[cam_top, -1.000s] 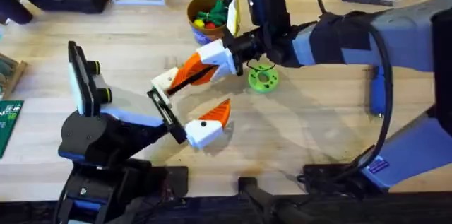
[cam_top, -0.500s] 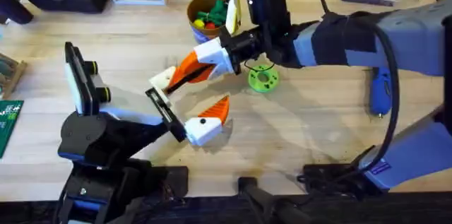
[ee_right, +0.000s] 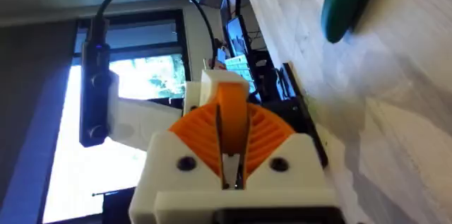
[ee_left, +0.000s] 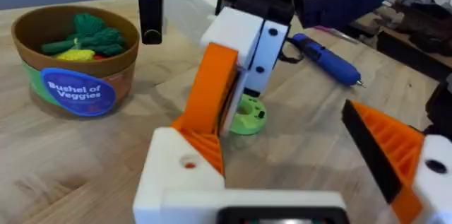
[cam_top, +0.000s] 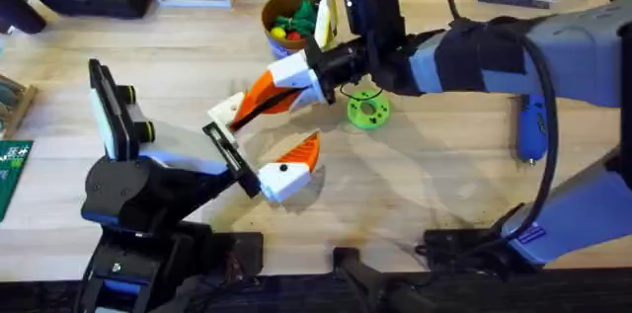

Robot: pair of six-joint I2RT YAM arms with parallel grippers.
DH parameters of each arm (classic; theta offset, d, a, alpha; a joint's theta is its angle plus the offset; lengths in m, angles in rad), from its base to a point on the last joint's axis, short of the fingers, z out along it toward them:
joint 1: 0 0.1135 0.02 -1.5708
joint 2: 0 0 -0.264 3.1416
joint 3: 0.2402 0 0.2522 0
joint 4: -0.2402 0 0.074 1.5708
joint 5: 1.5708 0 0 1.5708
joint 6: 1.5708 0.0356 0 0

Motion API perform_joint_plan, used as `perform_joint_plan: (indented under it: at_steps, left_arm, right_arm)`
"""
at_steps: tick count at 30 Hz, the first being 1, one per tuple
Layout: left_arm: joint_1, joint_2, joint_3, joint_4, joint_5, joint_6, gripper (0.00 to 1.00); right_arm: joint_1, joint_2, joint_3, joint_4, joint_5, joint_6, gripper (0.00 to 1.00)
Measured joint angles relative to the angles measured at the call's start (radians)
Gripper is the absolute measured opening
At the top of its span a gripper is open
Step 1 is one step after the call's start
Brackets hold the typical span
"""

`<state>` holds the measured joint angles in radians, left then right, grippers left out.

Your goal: Pick up the gripper from the table and insert it into the empty holder that is missing its gripper. Then pick up a screw, insert it into the mounting hole, and use the screwdriver to tighten it. Finally, clean up the table by picking up the vegetable and placing it into the bucket.

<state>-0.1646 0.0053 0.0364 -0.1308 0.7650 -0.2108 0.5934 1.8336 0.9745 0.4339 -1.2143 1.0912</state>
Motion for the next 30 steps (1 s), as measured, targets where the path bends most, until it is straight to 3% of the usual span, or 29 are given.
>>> perform_joint_plan:
  at_steps: [6, 16, 19, 20, 23, 30]
  left_arm:
    - [-0.005, 0.0, 0.0, 0.0, 0.026, 0.0, 0.986]
    - [-0.004, 0.0, 0.0, 0.005, 0.022, 0.019, 0.986]
    - [-0.003, -0.003, 0.002, 0.015, 0.026, 0.026, 0.986]
    - [-0.009, -0.003, 0.001, 0.006, 0.062, 0.025, 0.986]
    - [-0.028, -0.002, -0.001, 0.0, 0.126, 0.023, 0.986]
    - [-0.028, -0.002, -0.002, -0.002, 0.169, 0.022, 0.986]
  right_arm:
    - [0.011, 0.0, 0.001, -0.001, 0.024, -0.006, 0.242]
    - [0.014, -0.001, 0.0, -0.022, 0.052, -0.023, 0.574]
    - [0.014, -0.001, -0.003, -0.025, 0.064, -0.024, 0.919]
    - [0.021, -0.001, -0.003, -0.015, 0.067, -0.026, 0.977]
    - [0.046, -0.008, -0.001, -0.009, 0.066, -0.026, 0.993]
    - [0.049, -0.007, -0.001, -0.01, 0.066, -0.027, 0.994]
